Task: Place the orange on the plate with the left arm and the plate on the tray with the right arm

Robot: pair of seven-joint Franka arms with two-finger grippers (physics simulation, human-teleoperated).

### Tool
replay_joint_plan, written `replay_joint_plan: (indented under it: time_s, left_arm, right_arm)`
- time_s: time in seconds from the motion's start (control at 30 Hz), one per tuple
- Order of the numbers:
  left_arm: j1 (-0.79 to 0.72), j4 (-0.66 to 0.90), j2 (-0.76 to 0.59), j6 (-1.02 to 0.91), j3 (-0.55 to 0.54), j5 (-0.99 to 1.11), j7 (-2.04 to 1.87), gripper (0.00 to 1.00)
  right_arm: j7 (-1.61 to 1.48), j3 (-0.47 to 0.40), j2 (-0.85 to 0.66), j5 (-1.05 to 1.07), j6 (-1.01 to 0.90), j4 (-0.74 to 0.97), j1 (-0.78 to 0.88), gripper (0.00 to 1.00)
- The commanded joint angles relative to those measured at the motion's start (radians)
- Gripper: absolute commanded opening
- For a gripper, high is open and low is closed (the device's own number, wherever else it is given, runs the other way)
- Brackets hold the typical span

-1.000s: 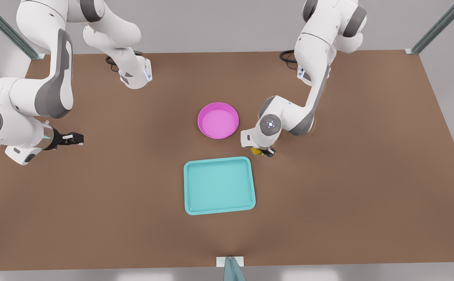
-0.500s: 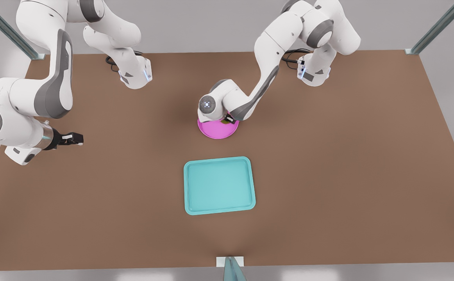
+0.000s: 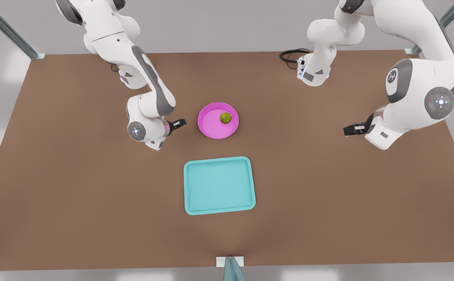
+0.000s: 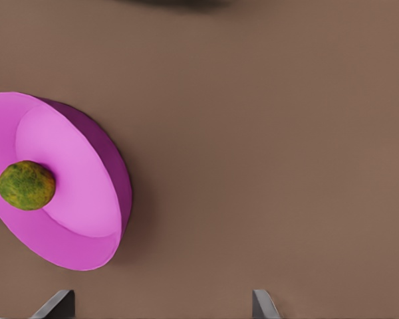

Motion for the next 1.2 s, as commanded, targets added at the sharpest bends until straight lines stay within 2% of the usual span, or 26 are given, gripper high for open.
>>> replay_joint_plan:
  time_s: [0.0, 0.13, 0.57, 0.9, 0.93, 0.97, 1.03, 1.17]
  left_arm:
    - [0.006, 0.01, 0.001, -0.03, -0.006, 0.022, 0.187, 1.0]
    - [0.009, 0.037, 0.003, -0.056, 0.008, -0.007, 0.188, 1.0]
    - [0.017, 0.083, 0.029, -0.05, 0.037, -0.04, 0.184, 1.0]
    - [0.017, 0.099, 0.049, -0.045, 0.052, -0.033, 0.185, 1.0]
    - [0.017, 0.099, 0.049, -0.045, 0.052, -0.033, 0.185, 1.0]
    - [0.017, 0.099, 0.049, -0.045, 0.052, -0.033, 0.185, 1.0]
    - [0.017, 0.099, 0.055, -0.045, 0.055, -0.033, 0.18, 1.0]
    - [0.018, 0.099, 0.053, -0.045, 0.058, -0.033, 0.185, 1.0]
  right_arm:
    - [0.119, 0.01, -0.003, 0.091, 0.353, -0.044, 0.018, 1.0]
    - [0.119, 0.062, 0.005, 0.13, 0.452, -0.093, 0.022, 1.0]
    - [0.118, 0.105, 0.092, 0.172, 0.455, -0.105, 0.13, 1.0]
    - [0.115, 0.162, 0.152, 0.19, 0.463, -0.092, 0.133, 0.98]
    - [0.108, 0.162, 0.16, 0.192, 0.463, -0.092, 0.133, 0.83]
    - [0.105, 0.162, 0.16, 0.19, 0.463, -0.092, 0.133, 0.74]
    - [0.105, 0.162, 0.16, 0.19, 0.461, -0.09, 0.133, 0.49]
    - [0.093, 0.16, 0.165, 0.19, 0.452, -0.084, 0.13, 0.25]
